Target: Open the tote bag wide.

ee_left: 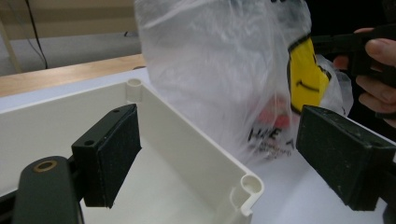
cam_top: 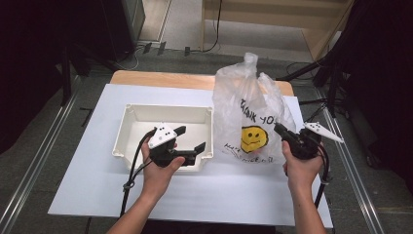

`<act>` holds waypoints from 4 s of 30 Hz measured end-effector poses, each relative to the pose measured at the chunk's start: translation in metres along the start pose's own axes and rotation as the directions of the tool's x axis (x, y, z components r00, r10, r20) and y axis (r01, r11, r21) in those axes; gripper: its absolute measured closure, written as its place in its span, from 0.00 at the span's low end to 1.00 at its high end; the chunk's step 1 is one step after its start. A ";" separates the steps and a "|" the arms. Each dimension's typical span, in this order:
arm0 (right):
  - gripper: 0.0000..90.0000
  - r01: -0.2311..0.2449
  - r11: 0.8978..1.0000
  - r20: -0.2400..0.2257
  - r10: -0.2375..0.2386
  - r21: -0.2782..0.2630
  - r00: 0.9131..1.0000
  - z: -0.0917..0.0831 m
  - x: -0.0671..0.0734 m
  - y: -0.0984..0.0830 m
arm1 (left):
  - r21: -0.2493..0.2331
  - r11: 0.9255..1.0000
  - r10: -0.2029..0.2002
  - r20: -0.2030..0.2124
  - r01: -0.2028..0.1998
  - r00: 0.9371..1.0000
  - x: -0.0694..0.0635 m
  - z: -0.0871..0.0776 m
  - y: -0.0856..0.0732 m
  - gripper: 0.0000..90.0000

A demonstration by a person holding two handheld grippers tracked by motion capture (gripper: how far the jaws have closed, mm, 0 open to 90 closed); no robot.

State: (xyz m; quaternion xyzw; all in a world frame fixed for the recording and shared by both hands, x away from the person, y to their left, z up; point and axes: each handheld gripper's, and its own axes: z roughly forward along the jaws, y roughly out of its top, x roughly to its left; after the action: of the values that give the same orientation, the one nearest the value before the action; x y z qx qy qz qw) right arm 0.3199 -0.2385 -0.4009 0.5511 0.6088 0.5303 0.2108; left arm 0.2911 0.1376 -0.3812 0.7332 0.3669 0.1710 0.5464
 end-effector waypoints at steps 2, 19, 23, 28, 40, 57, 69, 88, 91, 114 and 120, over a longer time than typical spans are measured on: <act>1.00 0.064 0.998 -0.008 -0.064 -0.021 0.998 -0.009 0.013 -0.010 | -0.003 1.000 0.002 0.007 -0.002 1.000 -0.004 0.003 0.002 0.15; 1.00 0.156 0.986 -0.016 -0.157 -0.062 0.987 -0.031 0.025 -0.058 | -0.046 0.999 -0.013 -0.025 0.012 1.000 -0.046 0.022 0.032 0.07; 1.00 0.181 0.982 -0.024 -0.182 -0.052 0.983 -0.031 0.029 -0.066 | -0.038 0.999 0.021 -0.005 -0.021 1.000 -0.064 0.029 0.038 0.05; 1.00 0.188 0.981 -0.047 -0.190 -0.049 0.981 -0.033 0.033 -0.071 | 0.072 0.996 0.053 0.013 -0.053 0.999 -0.075 0.042 0.029 0.08; 0.99 0.165 0.986 -0.040 -0.165 -0.011 0.985 -0.041 0.017 -0.081 | 0.200 0.979 -0.040 0.058 0.028 0.998 -0.044 0.045 -0.003 1.00; 0.43 0.135 0.980 0.063 -0.128 -0.143 0.990 -0.062 0.025 -0.037 | 0.253 0.967 -0.027 0.120 -0.004 0.992 -0.064 0.048 -0.053 1.00; 0.51 0.144 0.988 0.101 -0.148 0.048 0.984 -0.005 0.041 -0.002 | 0.326 0.945 -0.047 0.141 -0.001 0.989 -0.071 0.059 -0.079 1.00; 0.97 -0.032 0.982 0.176 -0.001 0.185 0.984 -0.019 -0.039 -0.081 | 0.312 0.949 -0.066 0.095 0.034 0.993 -0.067 0.054 -0.094 1.00; 0.96 -0.037 0.977 0.178 -0.001 0.209 0.984 -0.020 -0.046 -0.090 | 0.300 0.953 -0.056 0.080 0.029 0.995 -0.067 0.054 -0.095 1.00; 0.45 0.126 0.991 0.083 -0.122 -0.053 0.989 -0.081 -0.004 -0.023 | 0.284 0.958 -0.071 0.084 0.045 0.994 -0.066 0.053 -0.095 1.00; 0.66 0.232 0.971 -0.039 -0.234 -0.056 0.971 -0.058 0.032 -0.009 | 0.280 0.959 -0.078 0.086 0.051 0.993 -0.066 0.053 -0.095 1.00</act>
State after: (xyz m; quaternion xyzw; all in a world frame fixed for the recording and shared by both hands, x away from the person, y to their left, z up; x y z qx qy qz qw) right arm 0.2573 -0.2322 -0.3782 0.4581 0.6600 0.5298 0.2718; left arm 0.2473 0.0666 -0.4778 0.7976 0.3841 0.0644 0.4606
